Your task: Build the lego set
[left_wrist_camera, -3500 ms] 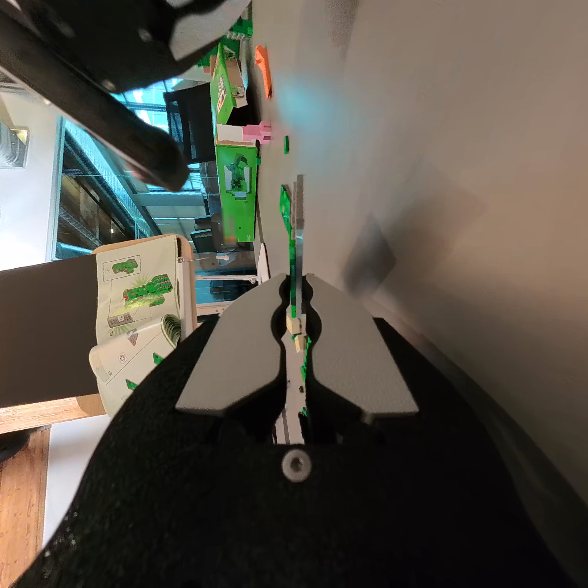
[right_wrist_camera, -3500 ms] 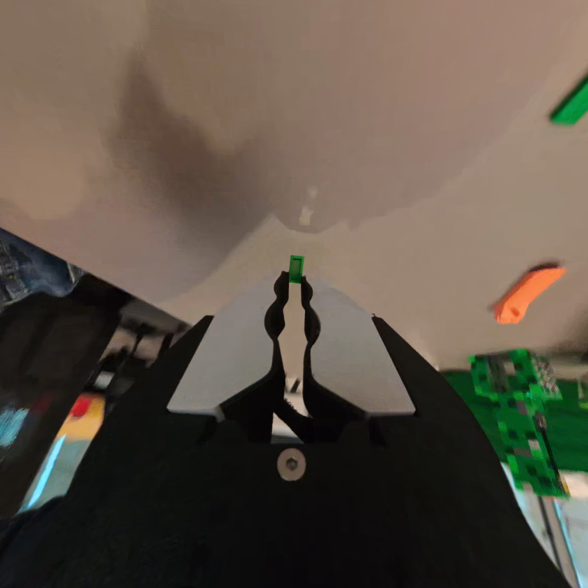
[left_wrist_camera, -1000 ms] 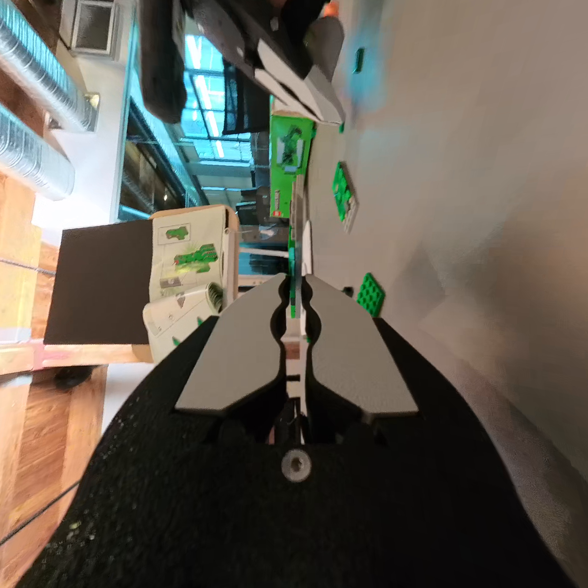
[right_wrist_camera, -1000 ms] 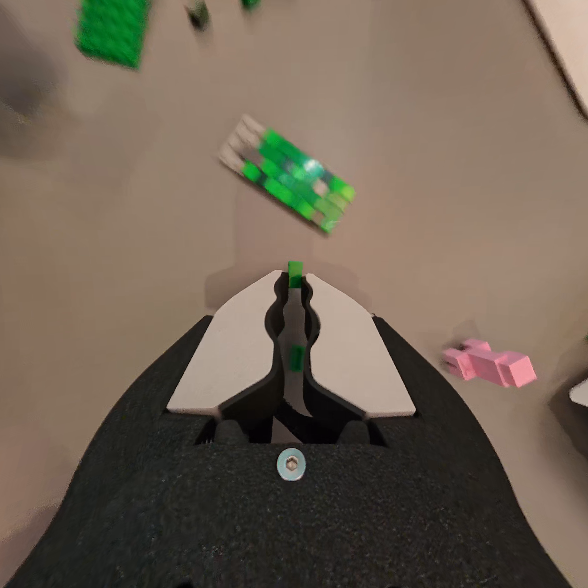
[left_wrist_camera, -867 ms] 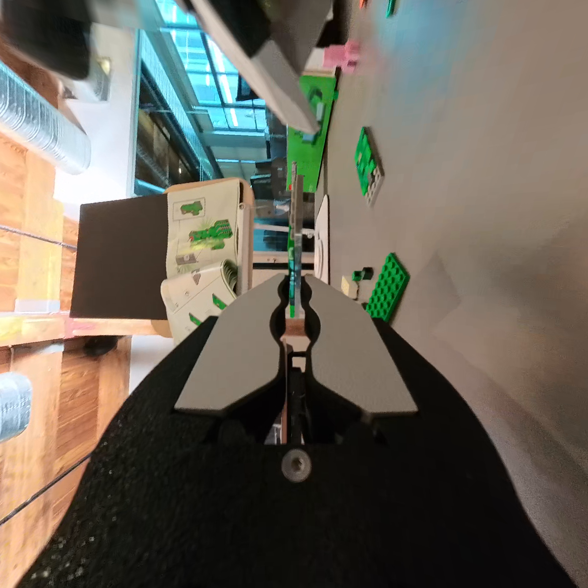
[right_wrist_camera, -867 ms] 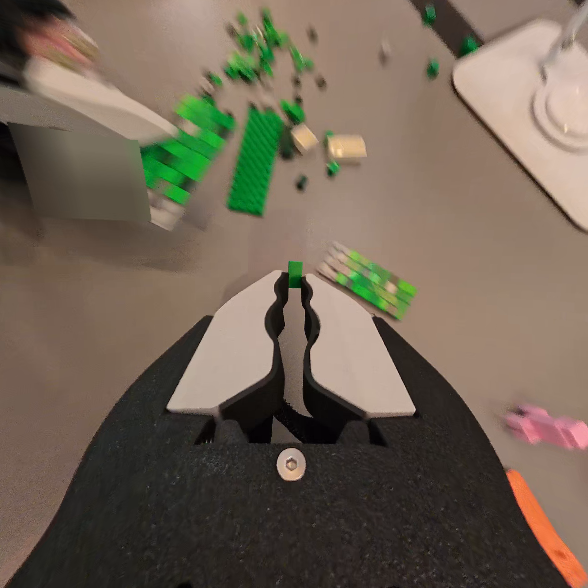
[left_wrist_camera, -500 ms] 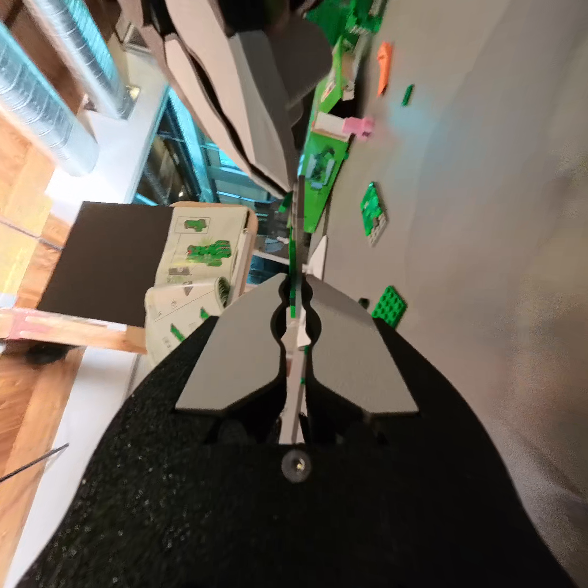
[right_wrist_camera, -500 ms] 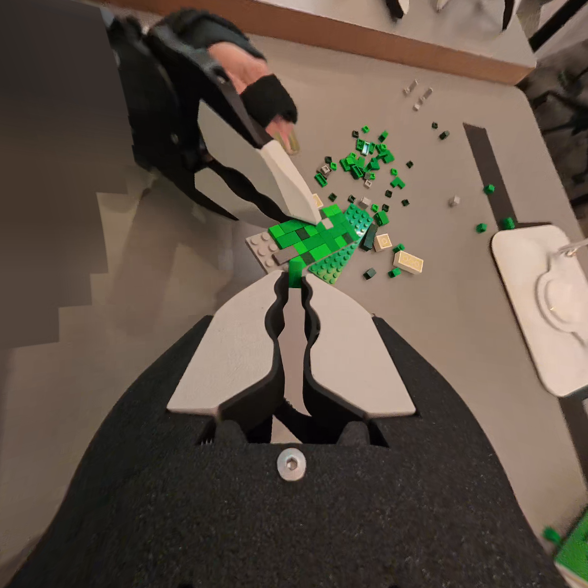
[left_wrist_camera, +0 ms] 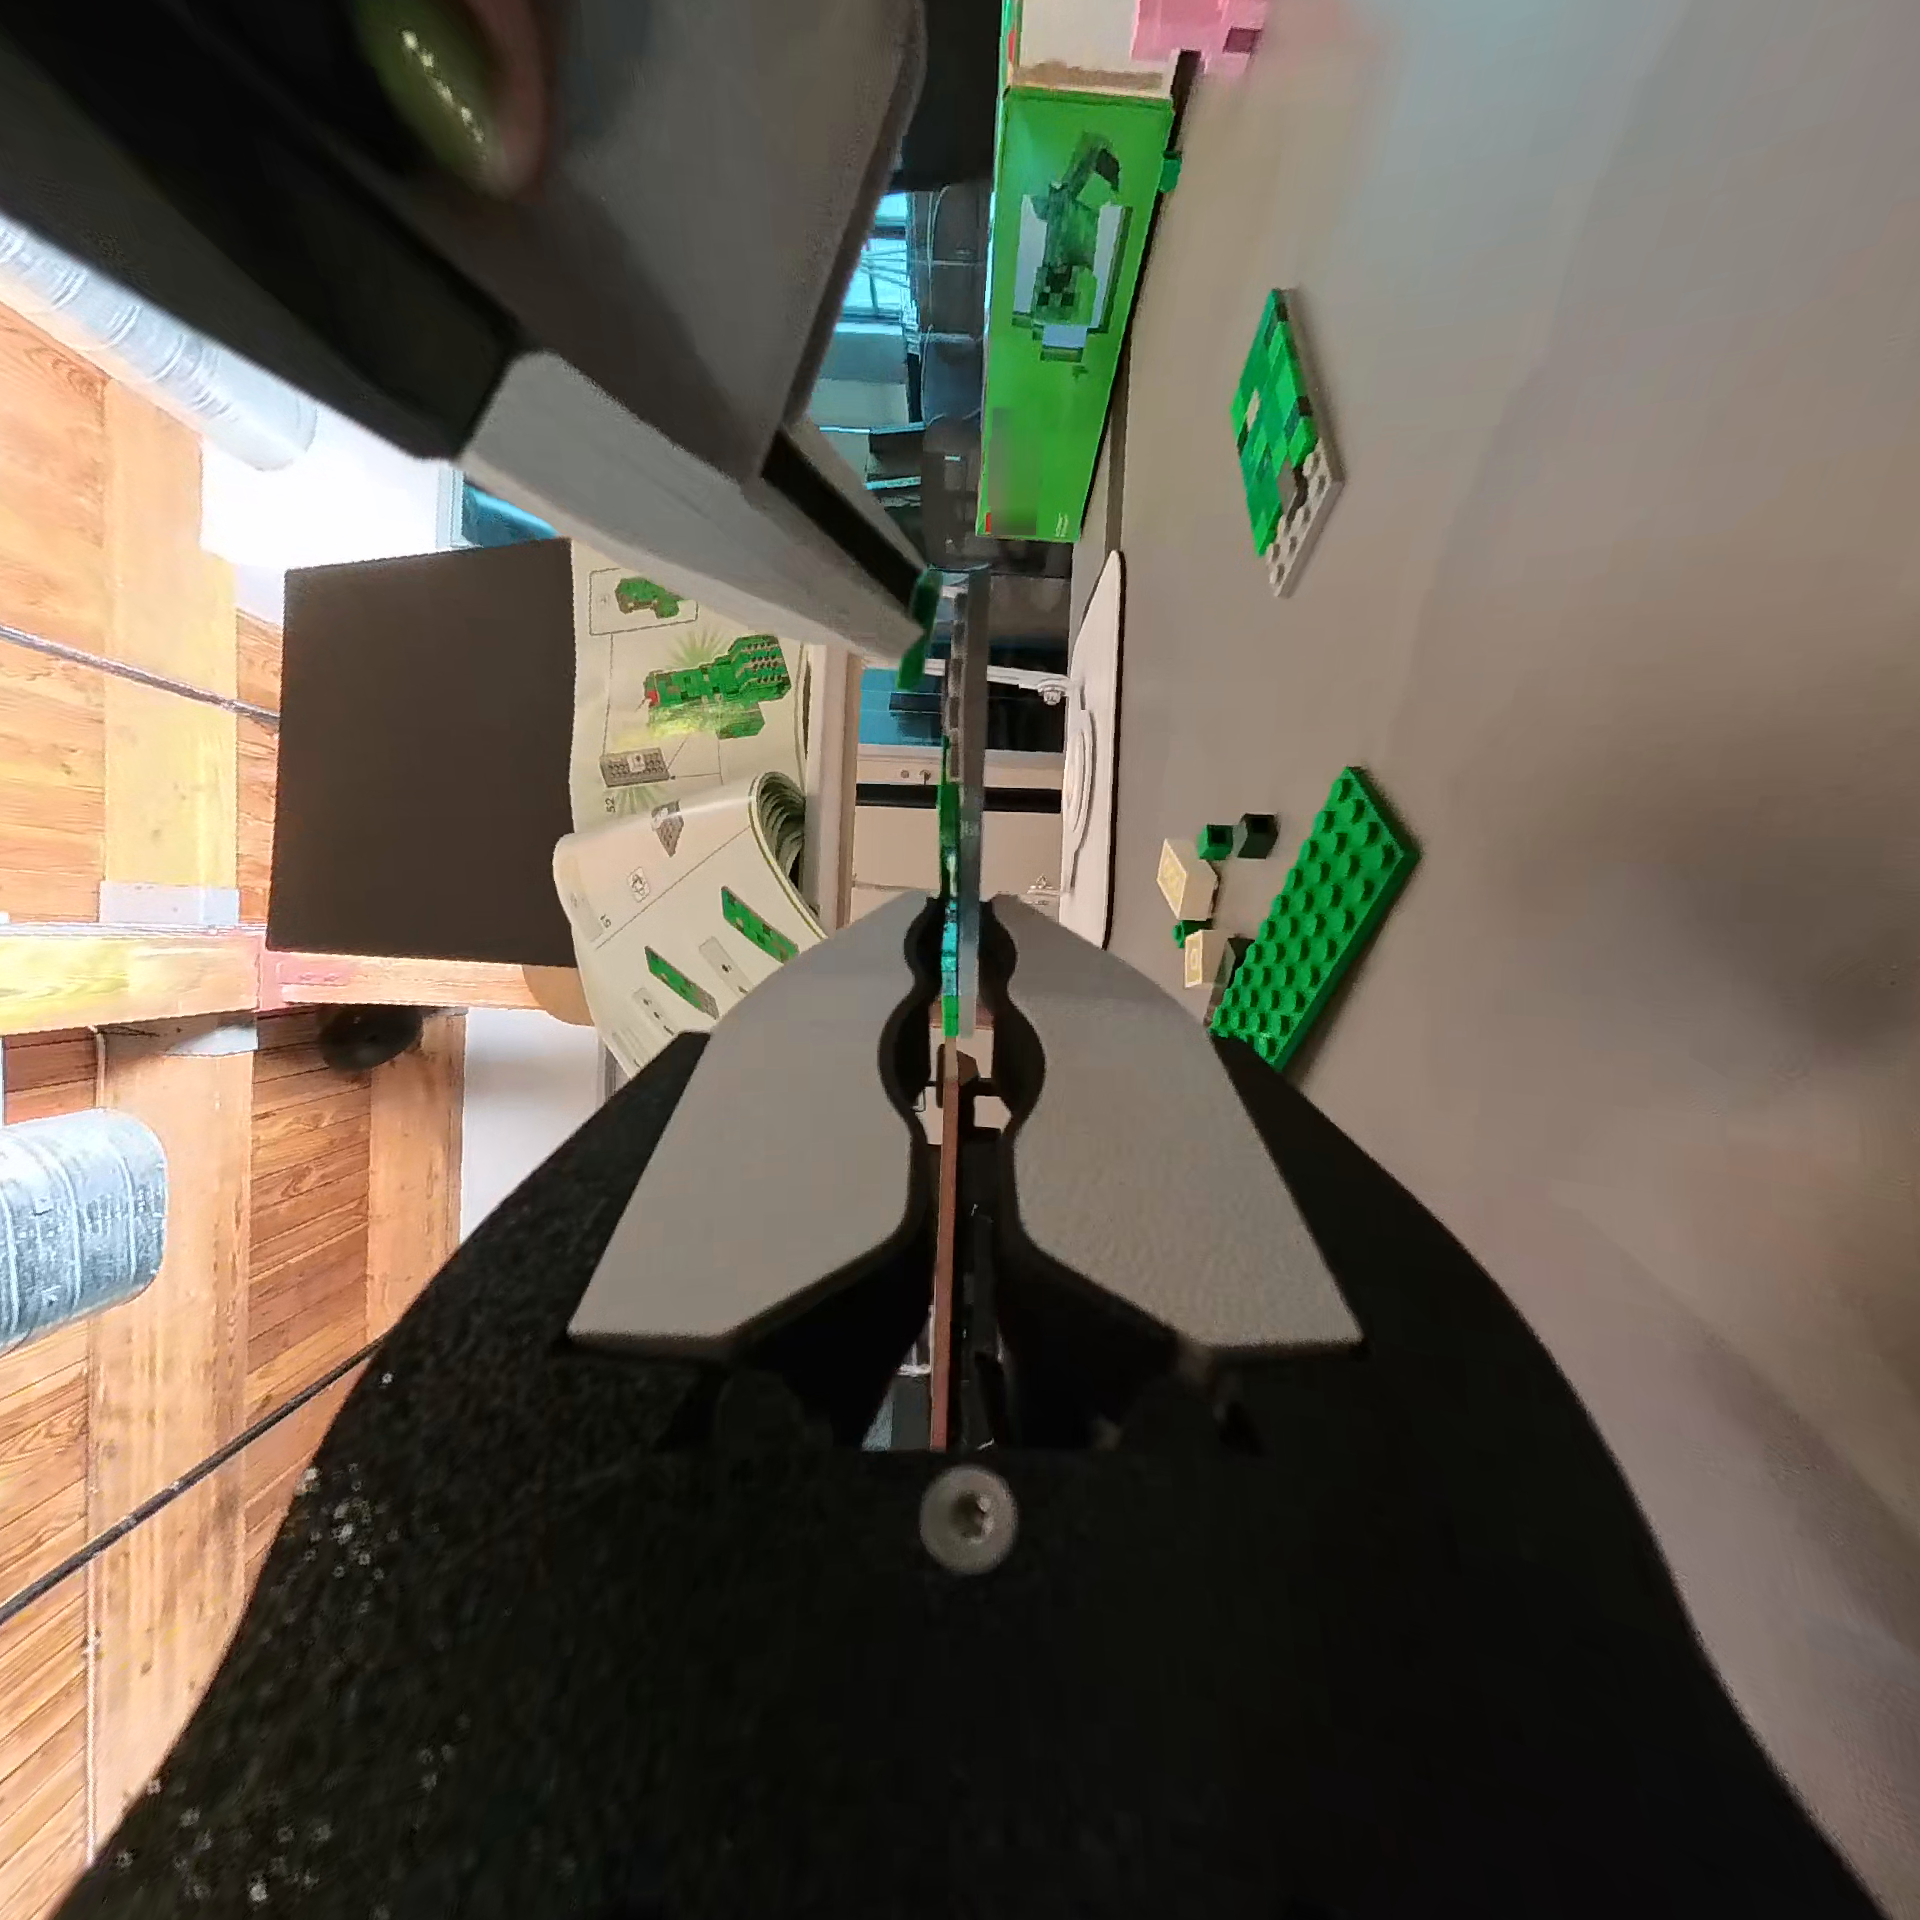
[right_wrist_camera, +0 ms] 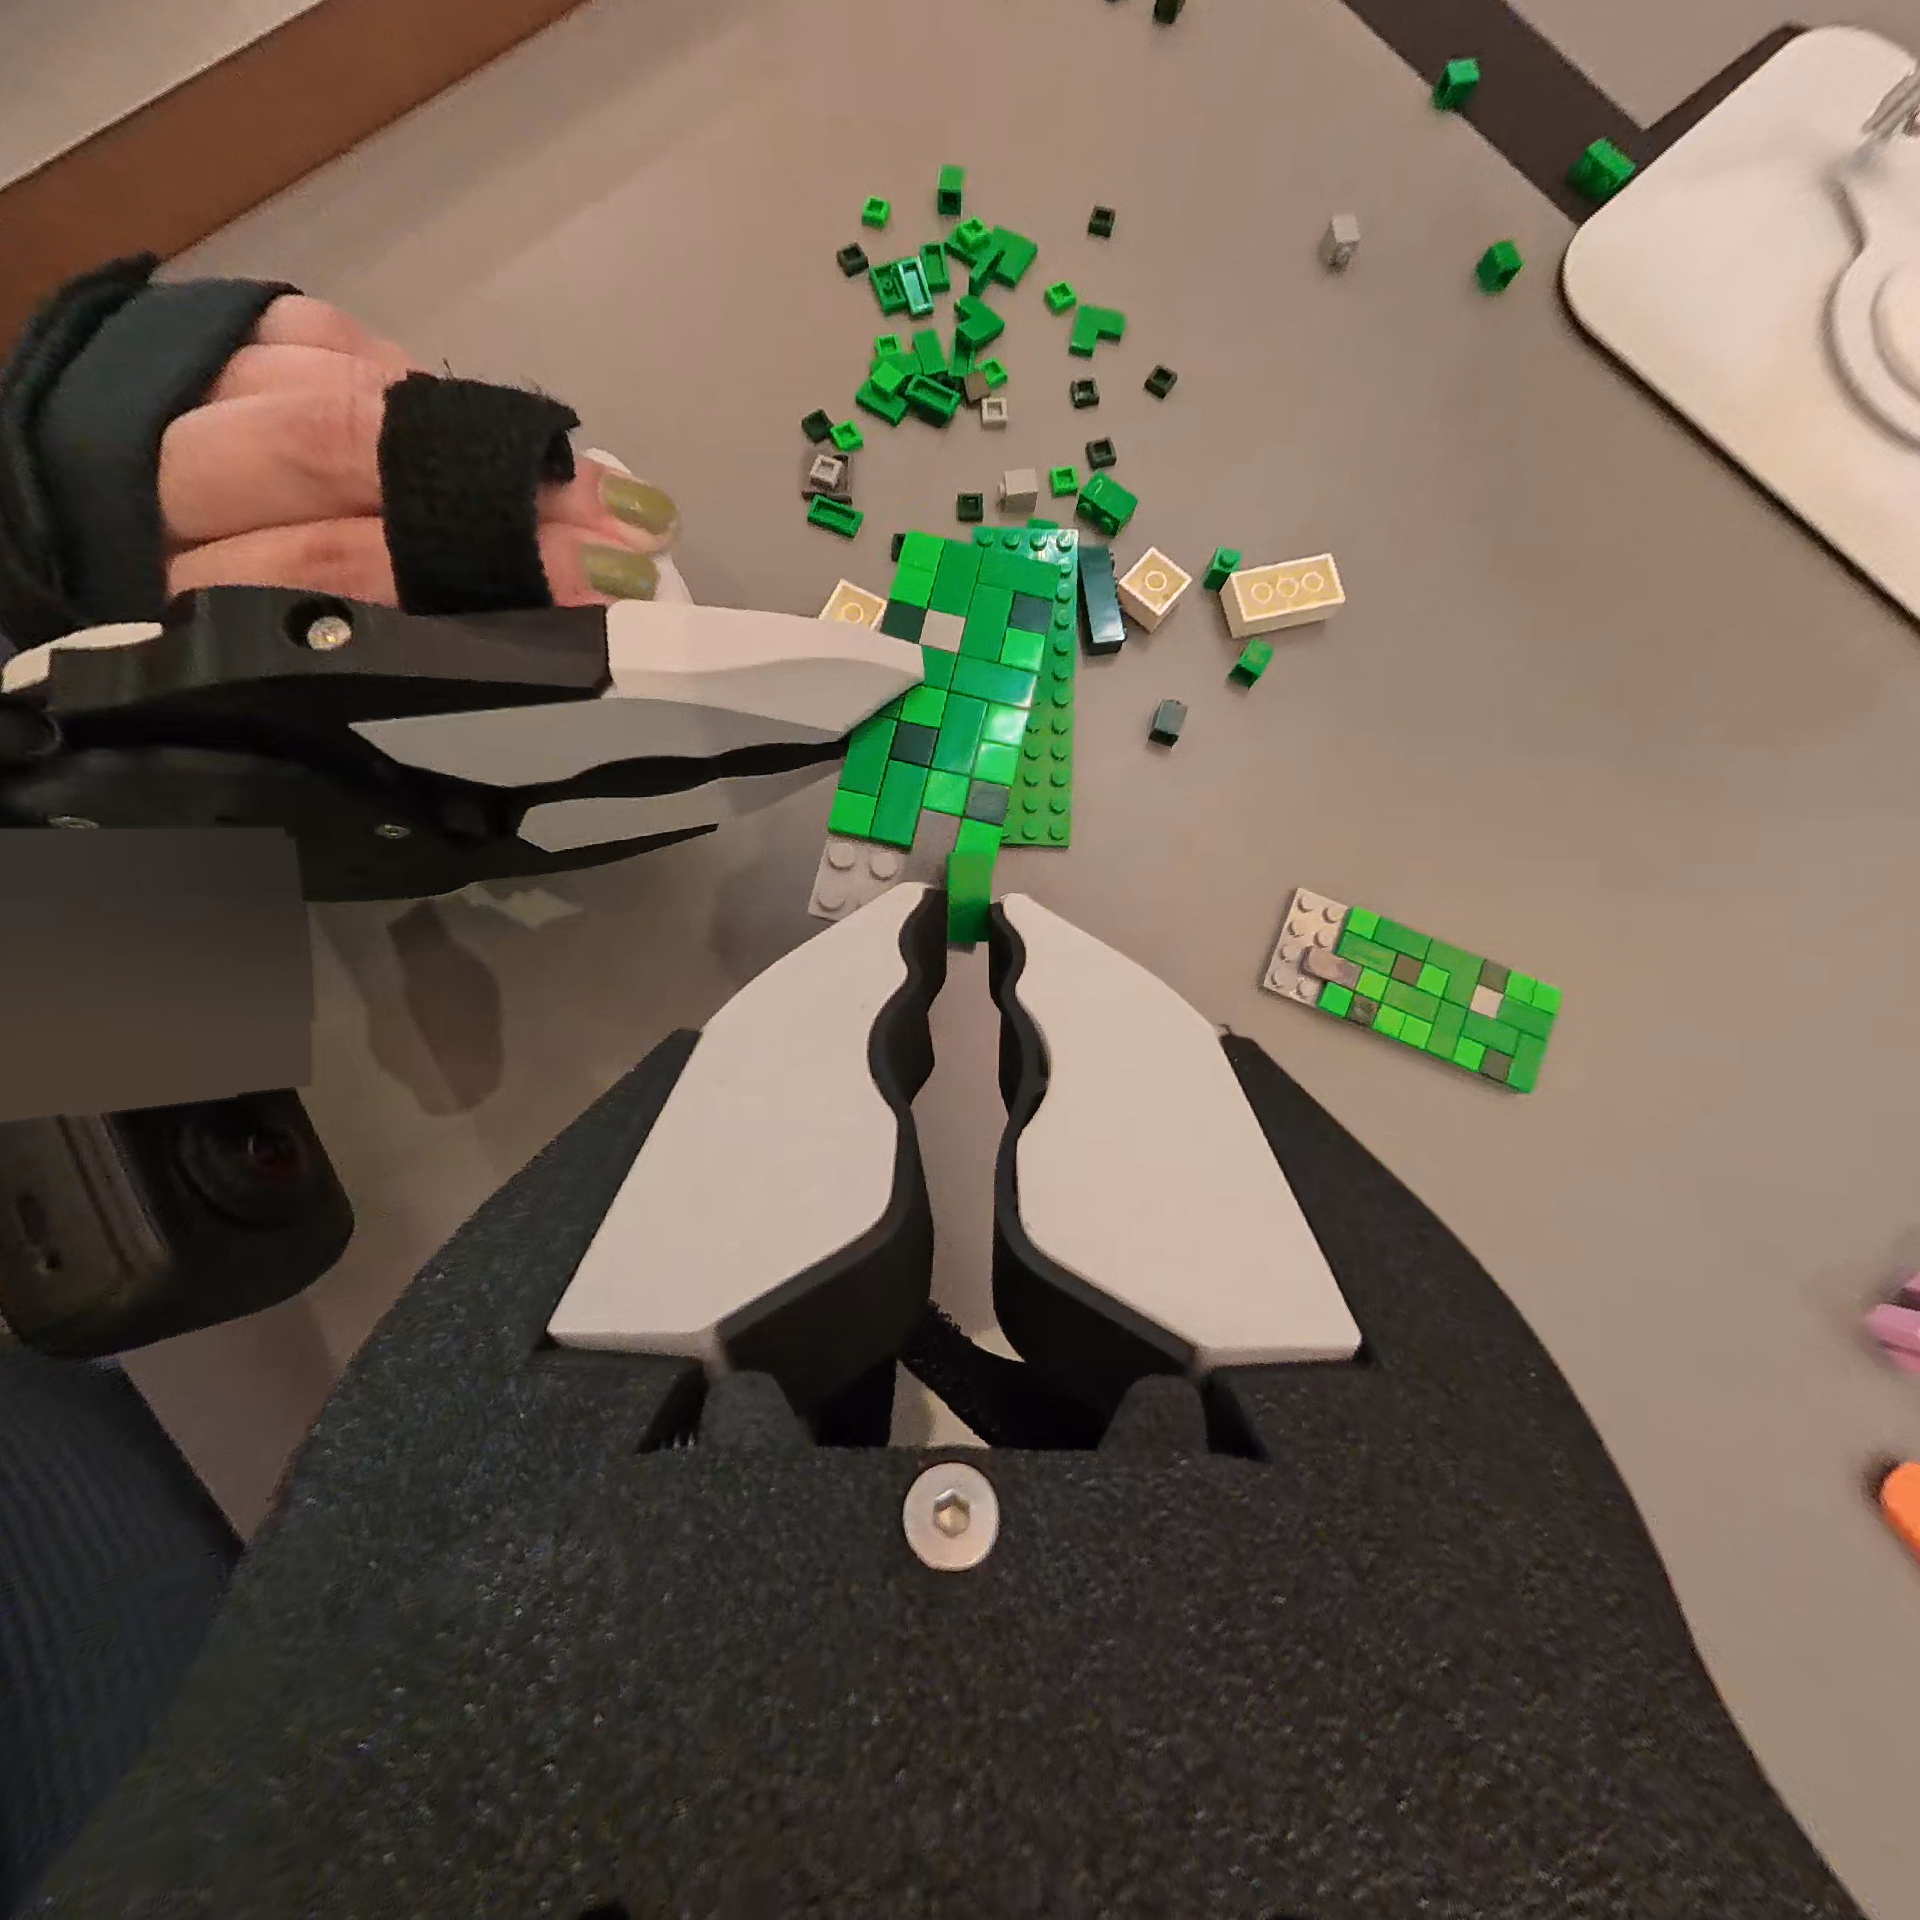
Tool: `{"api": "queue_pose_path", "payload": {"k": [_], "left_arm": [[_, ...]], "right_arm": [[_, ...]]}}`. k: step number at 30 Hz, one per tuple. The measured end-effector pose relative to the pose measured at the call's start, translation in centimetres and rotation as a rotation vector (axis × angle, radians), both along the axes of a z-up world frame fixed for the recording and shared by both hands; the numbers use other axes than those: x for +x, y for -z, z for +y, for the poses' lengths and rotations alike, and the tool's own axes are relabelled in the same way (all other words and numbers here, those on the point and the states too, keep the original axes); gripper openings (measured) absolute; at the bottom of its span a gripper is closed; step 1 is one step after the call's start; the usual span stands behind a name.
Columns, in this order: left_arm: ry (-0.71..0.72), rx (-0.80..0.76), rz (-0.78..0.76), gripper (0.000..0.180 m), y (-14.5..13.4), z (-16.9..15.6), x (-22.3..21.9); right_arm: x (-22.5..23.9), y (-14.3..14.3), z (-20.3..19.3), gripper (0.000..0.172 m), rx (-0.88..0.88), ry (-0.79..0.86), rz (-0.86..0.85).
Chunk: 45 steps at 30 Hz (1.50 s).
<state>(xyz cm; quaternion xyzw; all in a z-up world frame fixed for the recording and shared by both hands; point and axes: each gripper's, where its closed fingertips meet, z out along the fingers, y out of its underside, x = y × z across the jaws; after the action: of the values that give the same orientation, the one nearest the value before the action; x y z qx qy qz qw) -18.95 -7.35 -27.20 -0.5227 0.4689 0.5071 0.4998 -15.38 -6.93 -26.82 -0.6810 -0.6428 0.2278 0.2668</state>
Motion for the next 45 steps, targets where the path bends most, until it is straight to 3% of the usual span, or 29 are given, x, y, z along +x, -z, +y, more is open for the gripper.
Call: {"api": "queue_pose_path", "payload": {"k": [24, 35, 39, 45], "left_arm": [[-0.002, -0.008, 0.020, 0.005, 0.2, 0.0, 0.3], [-0.012, -0.020, -0.007, 0.006, 0.3, 0.0, 0.0], [-0.054, -0.036, -0.041, 0.006, 0.4, 0.2, -1.5], [-0.051, -0.078, -0.031, 0.006, 1.2, 0.2, -2.8]], "right_arm": [[0.4, 0.9, 0.2, 0.008, 0.020, 0.049, -0.119], [0.5, 0.7, 0.4, 0.021, 0.068, 0.008, -0.128], [1.2, 1.7, 0.8, 0.015, 0.151, -0.143, -0.060], [1.8, 7.7, -1.1, 0.014, 0.125, -0.462, 0.015]]}}
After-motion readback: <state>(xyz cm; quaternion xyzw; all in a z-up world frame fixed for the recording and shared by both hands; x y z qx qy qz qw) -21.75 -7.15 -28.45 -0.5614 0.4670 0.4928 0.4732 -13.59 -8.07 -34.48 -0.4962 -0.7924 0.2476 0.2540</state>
